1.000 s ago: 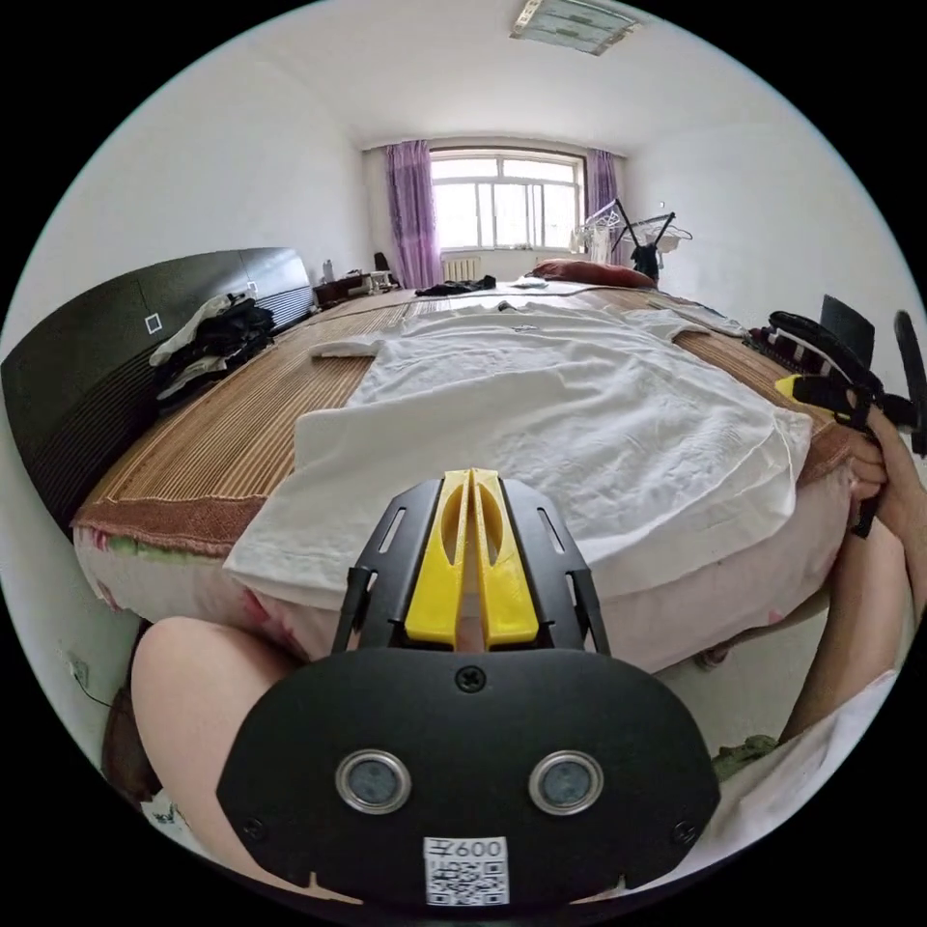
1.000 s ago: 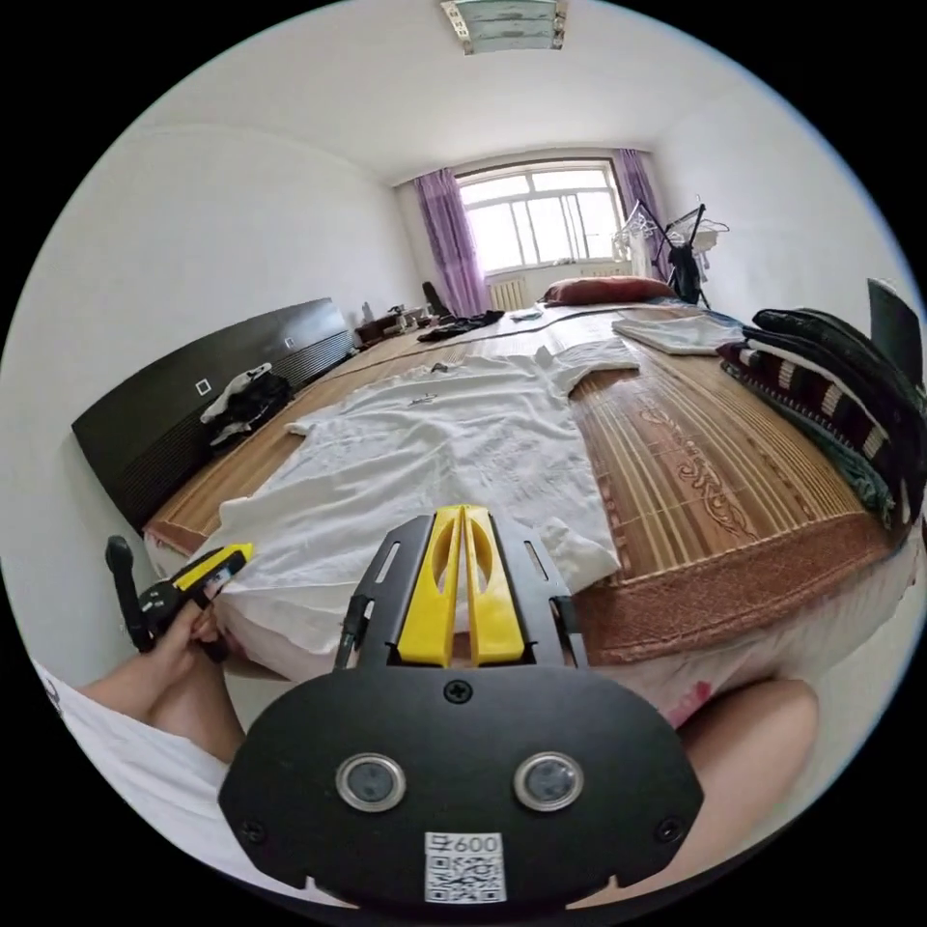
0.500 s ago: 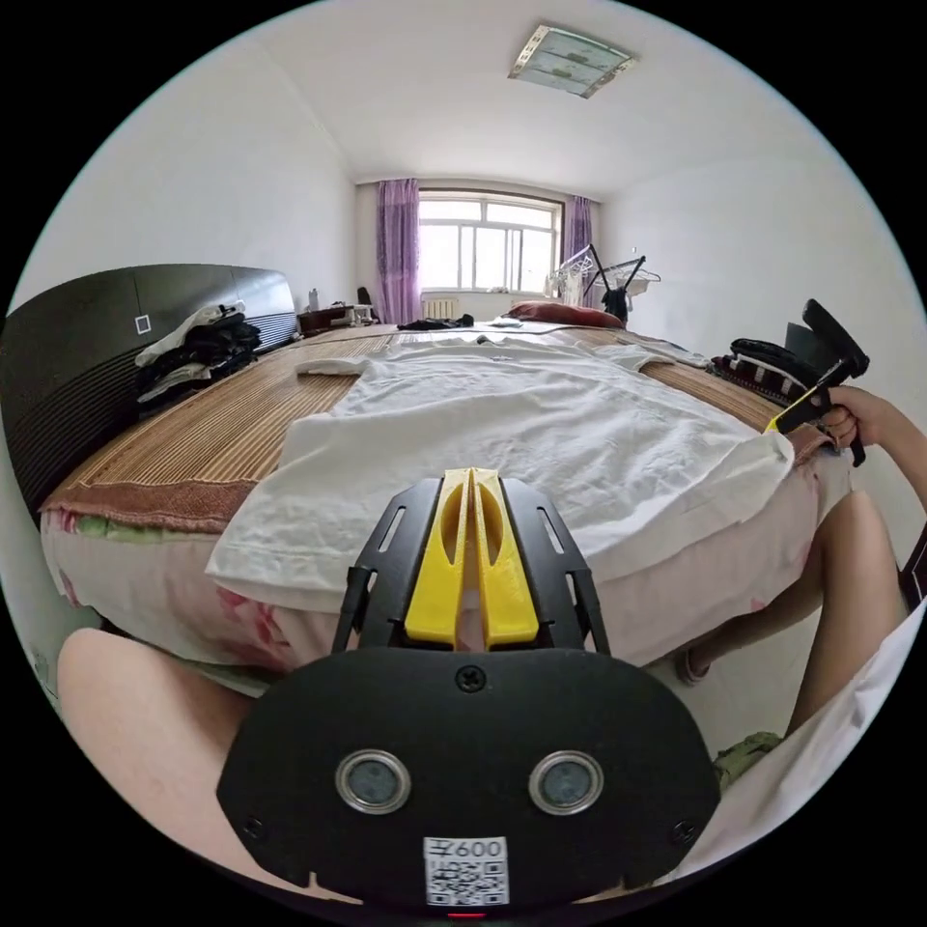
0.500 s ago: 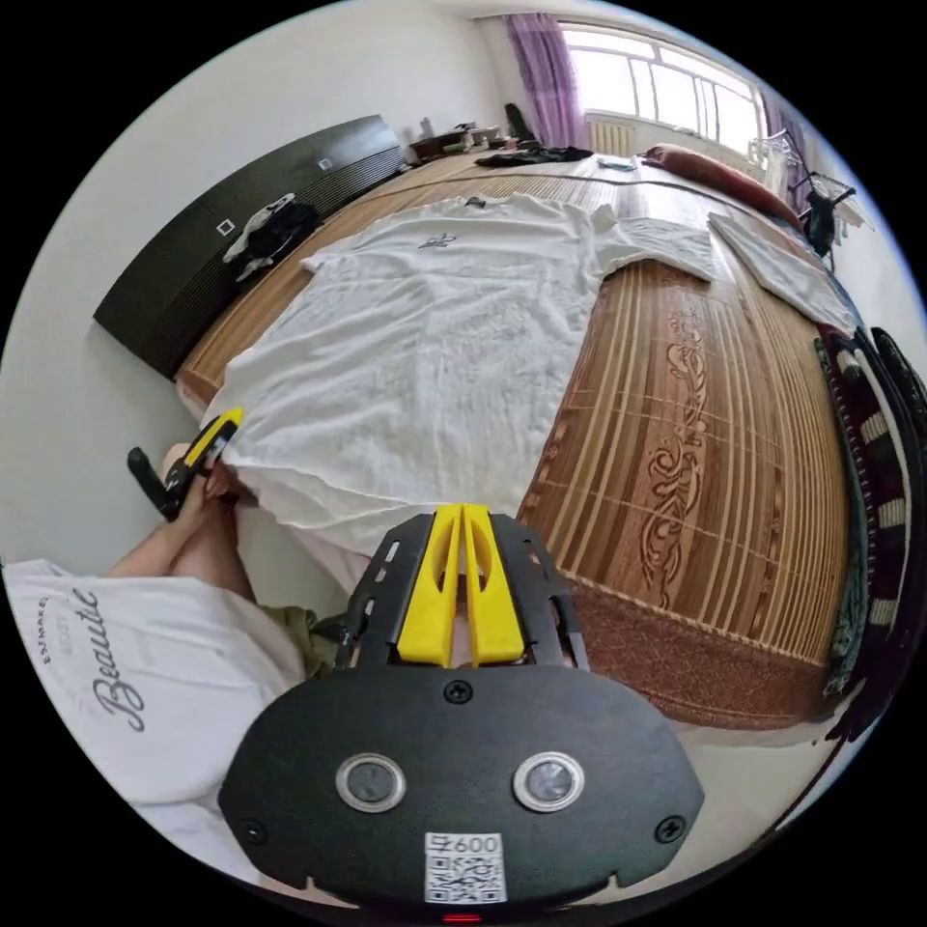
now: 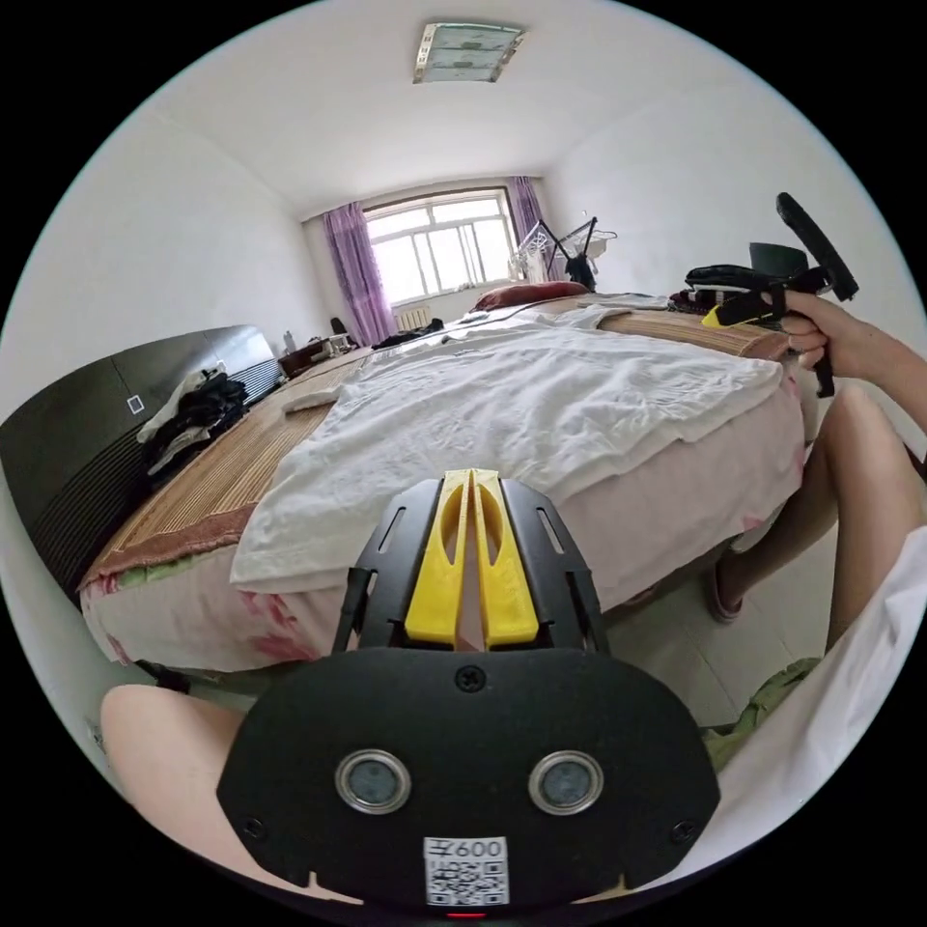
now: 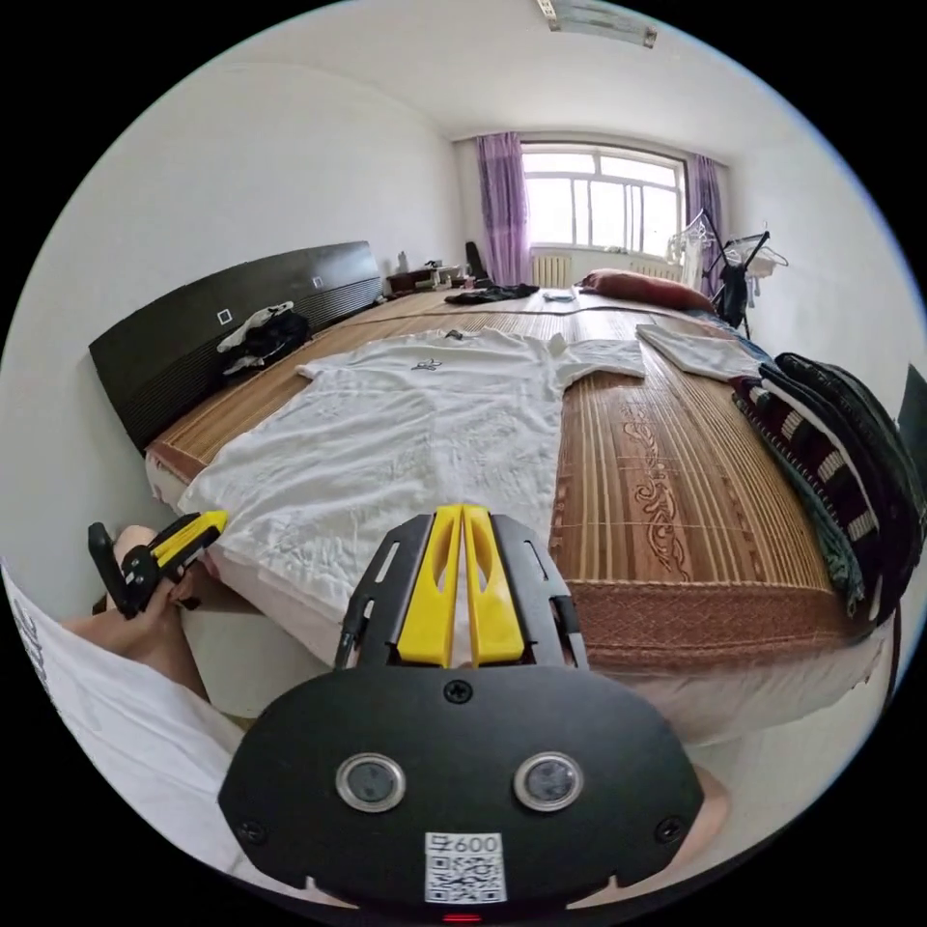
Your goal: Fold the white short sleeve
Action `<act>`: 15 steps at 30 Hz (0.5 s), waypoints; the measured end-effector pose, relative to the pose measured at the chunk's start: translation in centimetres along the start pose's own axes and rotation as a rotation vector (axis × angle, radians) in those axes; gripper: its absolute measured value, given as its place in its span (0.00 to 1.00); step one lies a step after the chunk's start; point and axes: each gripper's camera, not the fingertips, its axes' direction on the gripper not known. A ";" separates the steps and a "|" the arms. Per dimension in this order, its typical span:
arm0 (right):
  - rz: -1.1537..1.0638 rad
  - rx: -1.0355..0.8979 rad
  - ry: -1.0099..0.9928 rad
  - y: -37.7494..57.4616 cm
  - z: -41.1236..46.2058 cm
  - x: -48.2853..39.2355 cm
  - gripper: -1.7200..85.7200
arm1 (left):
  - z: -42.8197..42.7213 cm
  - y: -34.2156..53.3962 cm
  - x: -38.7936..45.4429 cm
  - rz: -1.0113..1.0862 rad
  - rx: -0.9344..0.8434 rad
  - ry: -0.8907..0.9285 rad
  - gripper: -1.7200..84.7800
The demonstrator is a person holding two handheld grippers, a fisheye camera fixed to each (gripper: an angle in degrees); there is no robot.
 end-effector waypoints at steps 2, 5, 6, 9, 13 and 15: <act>-0.017 0.005 -0.004 2.0 1.1 -0.9 0.01 | -1.4 0.0 1.3 0.011 0.030 -0.039 0.03; -0.045 -0.036 0.075 4.5 2.2 -2.1 0.01 | -2.1 -0.8 2.8 0.093 0.060 -0.187 0.03; -0.007 -0.076 0.089 4.7 2.1 -2.1 0.01 | -2.0 -1.0 2.9 0.109 0.052 -0.205 0.03; 0.003 -0.154 0.093 4.8 2.1 -2.2 0.01 | -0.1 -1.8 2.2 0.044 -0.056 -0.179 0.04; 0.045 -0.195 0.053 5.9 1.8 -1.7 0.01 | -1.1 -1.9 4.1 -0.017 -0.043 -0.148 0.03; 0.040 -0.200 0.043 6.9 1.4 -1.9 0.01 | -1.2 -2.3 7.6 0.142 -0.147 -0.231 0.03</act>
